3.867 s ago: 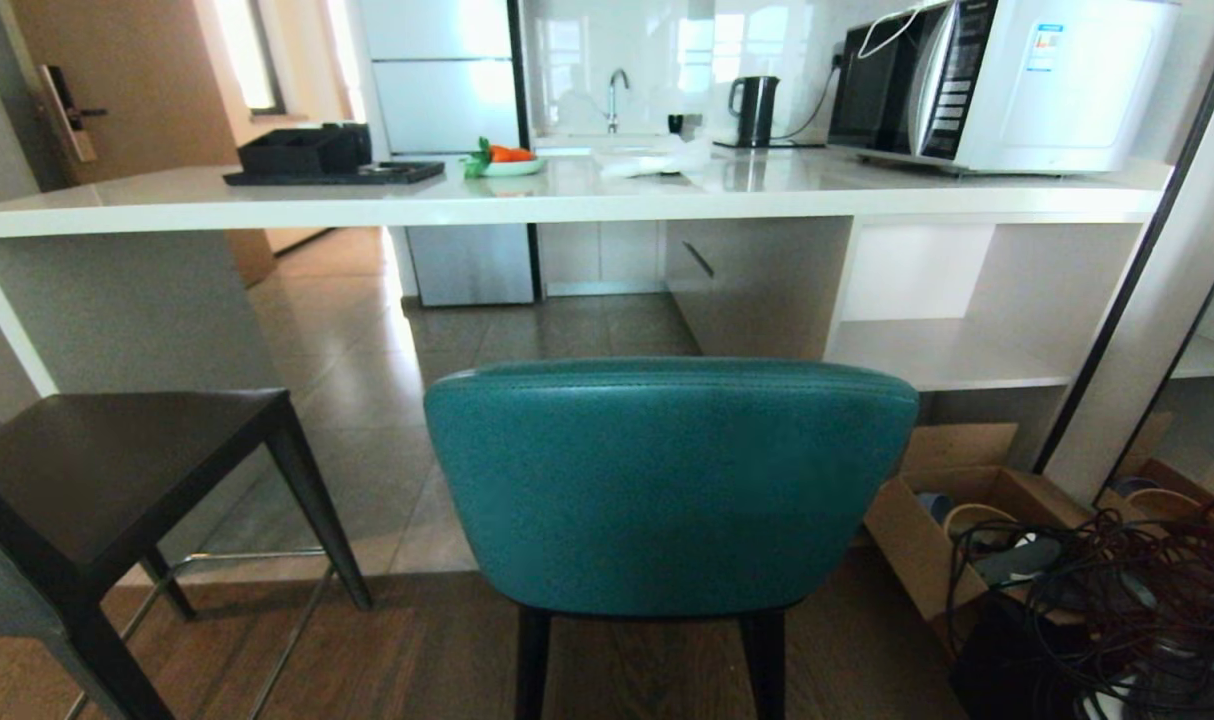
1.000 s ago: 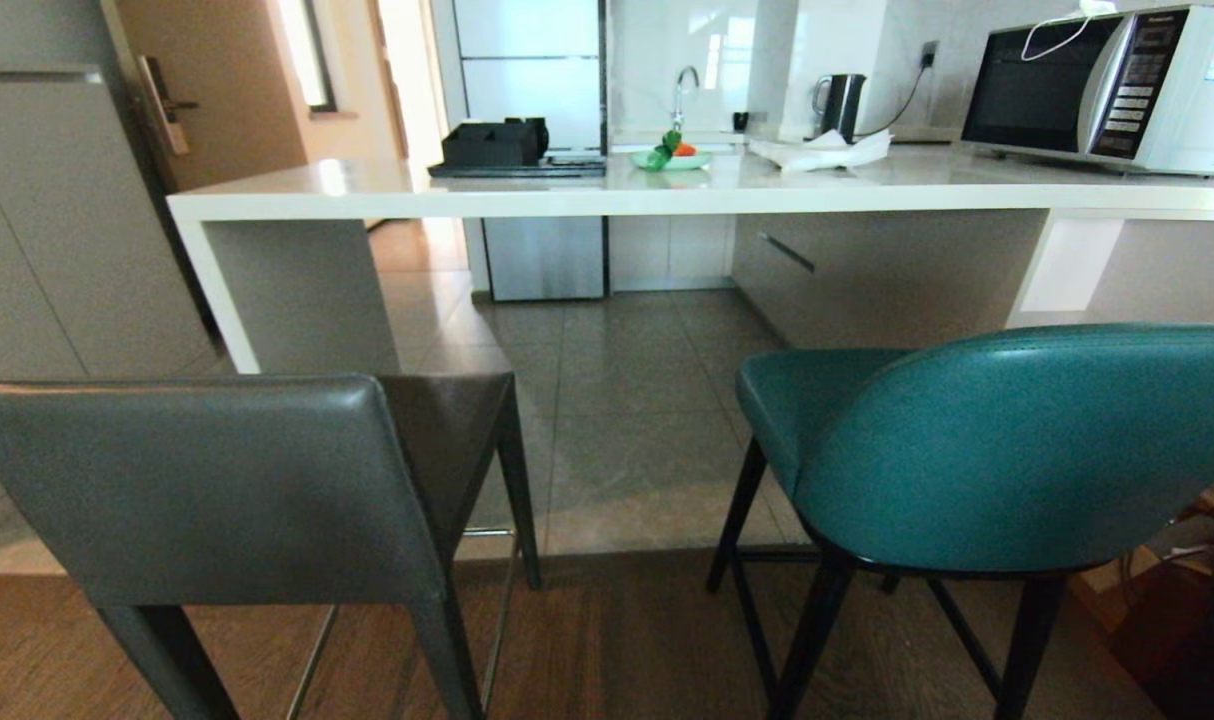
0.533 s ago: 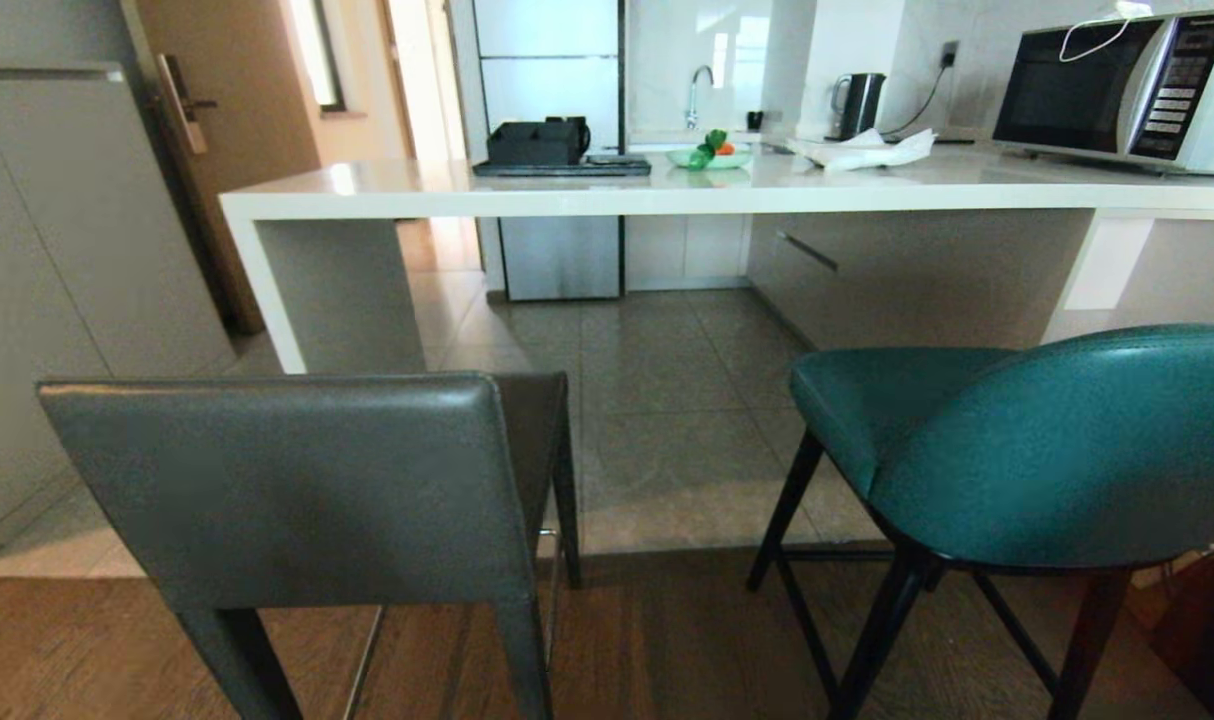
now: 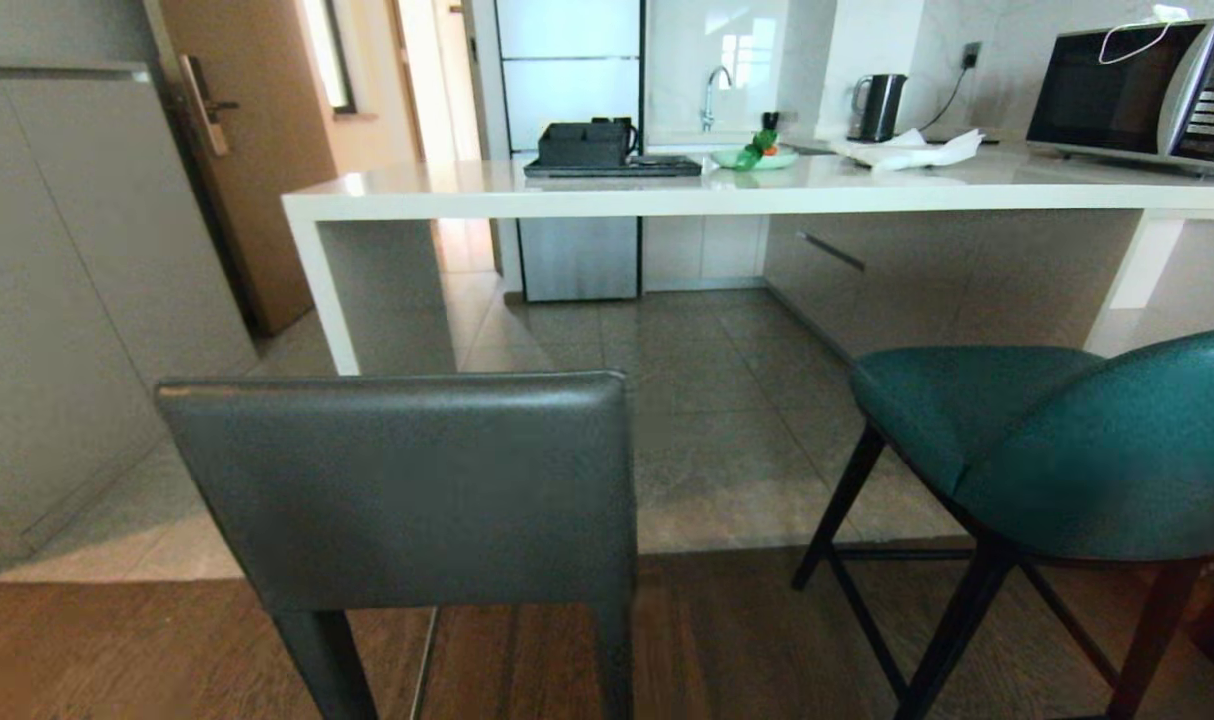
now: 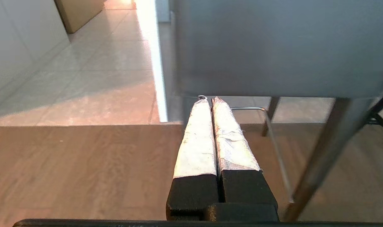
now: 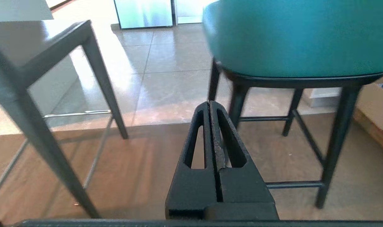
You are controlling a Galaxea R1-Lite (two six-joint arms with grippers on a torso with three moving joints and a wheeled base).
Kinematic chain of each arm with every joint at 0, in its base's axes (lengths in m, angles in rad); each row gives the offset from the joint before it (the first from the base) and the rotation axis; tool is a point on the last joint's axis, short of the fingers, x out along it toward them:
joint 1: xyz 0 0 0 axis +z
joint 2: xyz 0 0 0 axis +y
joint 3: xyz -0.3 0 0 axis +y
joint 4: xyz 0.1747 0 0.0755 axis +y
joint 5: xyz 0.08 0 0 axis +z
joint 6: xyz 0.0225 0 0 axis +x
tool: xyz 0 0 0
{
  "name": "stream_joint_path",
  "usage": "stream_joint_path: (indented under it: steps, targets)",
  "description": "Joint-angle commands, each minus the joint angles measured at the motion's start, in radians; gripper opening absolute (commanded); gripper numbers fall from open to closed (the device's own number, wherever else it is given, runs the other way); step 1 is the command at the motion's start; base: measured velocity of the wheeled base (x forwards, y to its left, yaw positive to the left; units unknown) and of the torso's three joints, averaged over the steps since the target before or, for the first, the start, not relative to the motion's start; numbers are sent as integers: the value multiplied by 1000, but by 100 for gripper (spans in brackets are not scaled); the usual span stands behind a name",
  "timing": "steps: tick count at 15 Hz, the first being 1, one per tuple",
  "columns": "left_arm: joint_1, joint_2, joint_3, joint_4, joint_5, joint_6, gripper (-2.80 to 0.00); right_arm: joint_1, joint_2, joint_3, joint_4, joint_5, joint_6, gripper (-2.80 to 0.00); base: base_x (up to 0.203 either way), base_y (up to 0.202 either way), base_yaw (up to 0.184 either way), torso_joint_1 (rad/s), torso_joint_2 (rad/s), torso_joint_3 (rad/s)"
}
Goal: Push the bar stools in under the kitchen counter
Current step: Push the gray chair back under the dining table
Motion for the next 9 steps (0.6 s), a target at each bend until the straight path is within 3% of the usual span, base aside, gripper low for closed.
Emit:
stream_joint_path:
  steps: [1, 9]
  targets:
    - [0, 0, 3, 0, 1, 0, -280, 0, 2, 5, -1, 0, 1, -280, 0, 197, -2, 2, -2, 2]
    - [0, 0, 3, -1, 1, 0, -280, 0, 2, 5, -1, 0, 1, -280, 0, 198, -1, 2, 3, 2]
